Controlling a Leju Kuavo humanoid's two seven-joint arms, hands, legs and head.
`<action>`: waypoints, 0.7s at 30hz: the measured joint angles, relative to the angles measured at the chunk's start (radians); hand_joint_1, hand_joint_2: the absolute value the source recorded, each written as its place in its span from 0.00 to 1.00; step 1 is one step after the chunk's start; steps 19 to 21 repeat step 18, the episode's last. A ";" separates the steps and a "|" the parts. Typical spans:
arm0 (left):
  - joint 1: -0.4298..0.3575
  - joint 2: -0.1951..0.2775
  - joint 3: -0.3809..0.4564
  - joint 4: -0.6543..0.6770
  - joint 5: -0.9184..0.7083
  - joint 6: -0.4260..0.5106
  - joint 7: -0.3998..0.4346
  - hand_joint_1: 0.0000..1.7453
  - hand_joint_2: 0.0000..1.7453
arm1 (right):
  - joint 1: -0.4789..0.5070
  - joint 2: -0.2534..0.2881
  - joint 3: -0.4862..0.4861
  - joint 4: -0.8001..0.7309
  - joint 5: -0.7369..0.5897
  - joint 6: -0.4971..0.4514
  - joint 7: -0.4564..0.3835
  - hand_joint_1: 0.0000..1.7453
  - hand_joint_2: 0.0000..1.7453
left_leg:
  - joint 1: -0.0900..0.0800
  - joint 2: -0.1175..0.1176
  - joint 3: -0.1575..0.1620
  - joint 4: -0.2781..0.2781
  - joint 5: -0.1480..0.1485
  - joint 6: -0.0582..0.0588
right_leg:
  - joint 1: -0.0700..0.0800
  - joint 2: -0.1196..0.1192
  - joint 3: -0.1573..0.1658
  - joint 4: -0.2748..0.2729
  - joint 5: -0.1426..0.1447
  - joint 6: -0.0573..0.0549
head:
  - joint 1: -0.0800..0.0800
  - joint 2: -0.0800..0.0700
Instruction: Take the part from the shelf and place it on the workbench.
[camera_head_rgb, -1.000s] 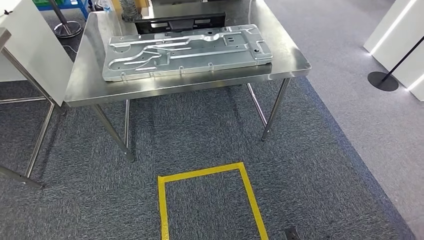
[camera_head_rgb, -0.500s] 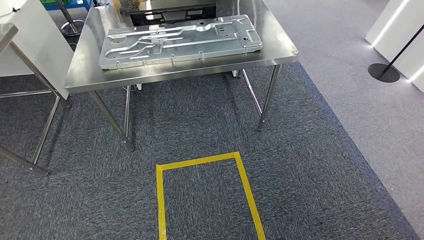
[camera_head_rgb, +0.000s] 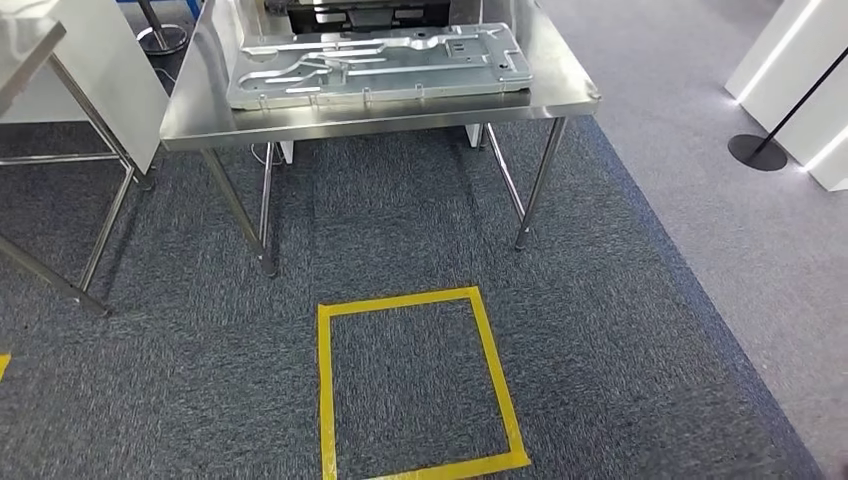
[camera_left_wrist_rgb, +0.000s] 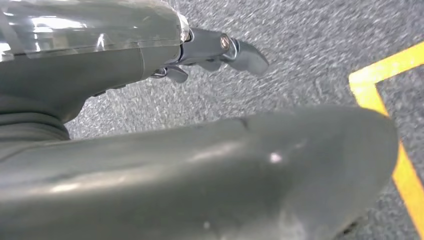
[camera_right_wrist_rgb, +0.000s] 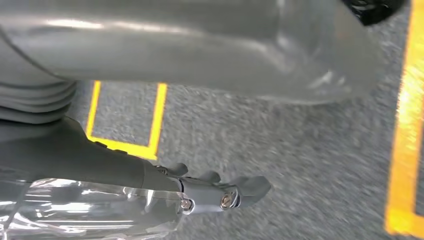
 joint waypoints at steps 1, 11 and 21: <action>0.000 -0.003 0.001 0.000 0.002 0.004 -0.002 0.00 0.00 | -0.002 0.003 0.000 0.000 0.002 0.001 0.004 0.00 1.00 | 0.000 0.001 -0.016 0.003 0.011 -0.002 | -0.001 0.000 -0.001 0.042 0.015 0.003 | 0.000 0.000; 0.001 -0.028 0.006 0.000 0.009 0.015 0.038 0.00 1.00 | -0.032 0.007 -0.008 -0.002 -0.031 -0.014 0.006 0.00 0.50 | 0.001 0.000 -0.121 0.092 0.038 -0.048 | -0.002 -0.002 0.253 -0.282 0.036 -0.046 | 0.000 0.000; 0.030 -0.028 -0.020 0.000 0.039 -0.002 0.071 0.00 1.00 | -0.036 -0.008 -0.017 -0.015 -0.033 -0.003 0.014 0.00 1.00 | 0.011 0.000 -0.174 0.333 -0.090 -0.068 | 0.003 -0.013 0.208 -0.271 0.067 -0.057 | 0.000 0.000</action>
